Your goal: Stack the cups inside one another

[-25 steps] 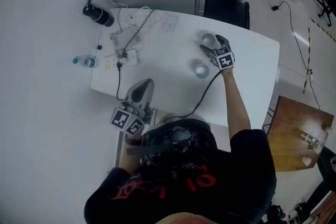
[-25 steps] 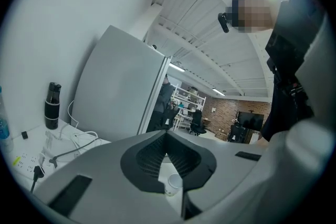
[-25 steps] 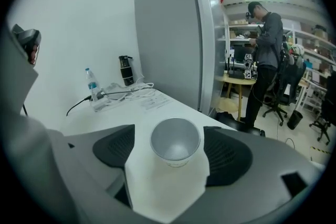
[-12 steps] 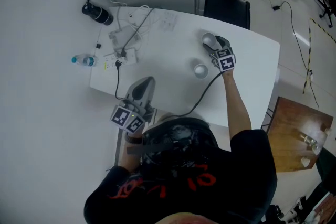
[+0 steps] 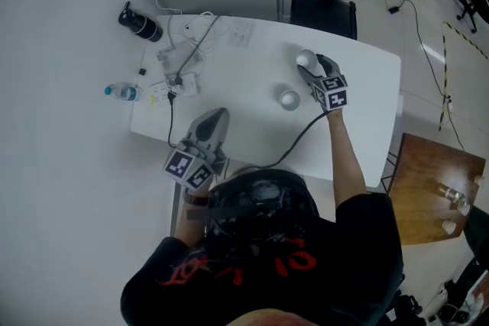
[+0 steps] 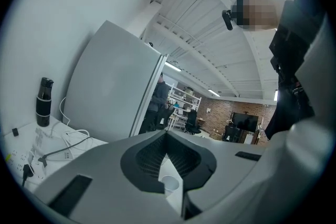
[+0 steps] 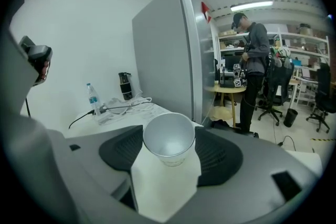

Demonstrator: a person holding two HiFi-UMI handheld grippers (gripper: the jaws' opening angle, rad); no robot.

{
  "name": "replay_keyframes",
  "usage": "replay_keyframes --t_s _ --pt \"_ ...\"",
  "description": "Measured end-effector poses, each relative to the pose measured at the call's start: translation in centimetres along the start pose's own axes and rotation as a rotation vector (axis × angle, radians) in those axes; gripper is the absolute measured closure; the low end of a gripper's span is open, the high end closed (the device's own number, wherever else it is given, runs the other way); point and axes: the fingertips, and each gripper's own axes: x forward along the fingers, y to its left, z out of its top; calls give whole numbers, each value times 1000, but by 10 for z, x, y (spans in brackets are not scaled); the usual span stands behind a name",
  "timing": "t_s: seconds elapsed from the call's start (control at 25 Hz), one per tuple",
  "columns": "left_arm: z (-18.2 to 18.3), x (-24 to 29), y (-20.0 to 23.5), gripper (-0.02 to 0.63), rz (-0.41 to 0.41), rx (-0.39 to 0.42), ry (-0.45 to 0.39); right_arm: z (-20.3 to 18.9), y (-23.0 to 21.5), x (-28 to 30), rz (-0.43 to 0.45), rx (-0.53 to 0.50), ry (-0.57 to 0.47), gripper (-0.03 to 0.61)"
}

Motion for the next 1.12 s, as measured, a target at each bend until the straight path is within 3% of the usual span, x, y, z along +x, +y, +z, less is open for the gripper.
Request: replay_keyframes --t_s 0.52,1.12 --pt "1 -24 -2 623 -73 12 -19 29 42 -76 -40 48 -125 256" --pt "-9 -39 -5 623 -142 -17 -20 -1 101 -111 -32 101 -122 259"
